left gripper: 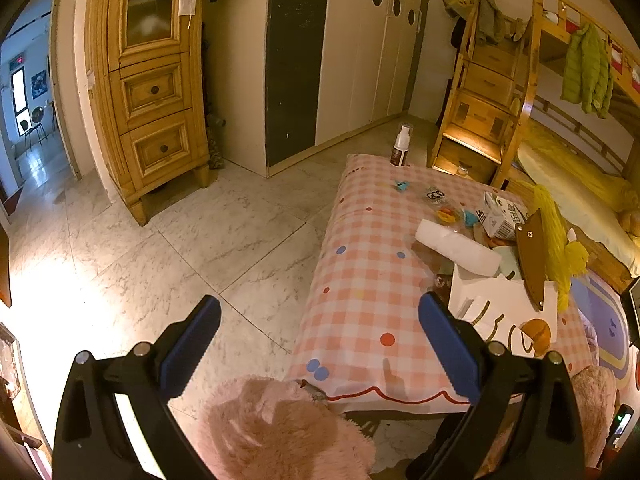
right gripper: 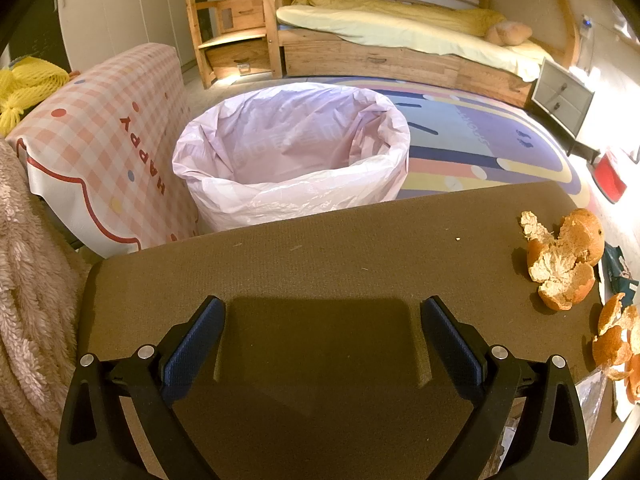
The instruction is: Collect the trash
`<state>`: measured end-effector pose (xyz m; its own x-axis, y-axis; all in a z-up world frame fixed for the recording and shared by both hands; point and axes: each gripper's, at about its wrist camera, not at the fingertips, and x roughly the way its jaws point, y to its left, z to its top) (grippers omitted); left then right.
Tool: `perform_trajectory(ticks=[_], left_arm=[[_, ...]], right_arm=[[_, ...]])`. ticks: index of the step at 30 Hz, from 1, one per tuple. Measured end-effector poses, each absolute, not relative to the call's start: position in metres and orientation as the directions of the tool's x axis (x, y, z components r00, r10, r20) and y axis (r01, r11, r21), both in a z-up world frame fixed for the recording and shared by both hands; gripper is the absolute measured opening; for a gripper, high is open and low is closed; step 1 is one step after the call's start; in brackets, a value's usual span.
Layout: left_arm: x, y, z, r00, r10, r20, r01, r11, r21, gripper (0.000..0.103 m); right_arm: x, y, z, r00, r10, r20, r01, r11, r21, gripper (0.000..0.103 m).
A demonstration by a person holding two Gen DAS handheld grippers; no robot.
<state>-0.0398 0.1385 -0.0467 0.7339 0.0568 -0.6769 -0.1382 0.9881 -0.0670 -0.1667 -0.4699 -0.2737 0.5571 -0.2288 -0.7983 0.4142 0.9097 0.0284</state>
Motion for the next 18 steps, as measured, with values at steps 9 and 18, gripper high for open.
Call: perform_trajectory(ticks=[9,18], left_arm=[[-0.0411,0.1357,-0.0409,0.746,0.039,-0.665,-0.121,0.99,-0.078,0.096],[-0.04,0.1357,-0.0458,0.739,-0.017,-0.673,-0.082,0.99,-0.115,0.096]], right_arm=[[-0.1665,-0.4697,-0.2738,0.557,-0.229,-0.798,0.414,0.91,0.028,0.097],[-0.1665,-0.4697,-0.2738,0.557,-0.229,-0.798,0.415,0.91,0.028,0.097]])
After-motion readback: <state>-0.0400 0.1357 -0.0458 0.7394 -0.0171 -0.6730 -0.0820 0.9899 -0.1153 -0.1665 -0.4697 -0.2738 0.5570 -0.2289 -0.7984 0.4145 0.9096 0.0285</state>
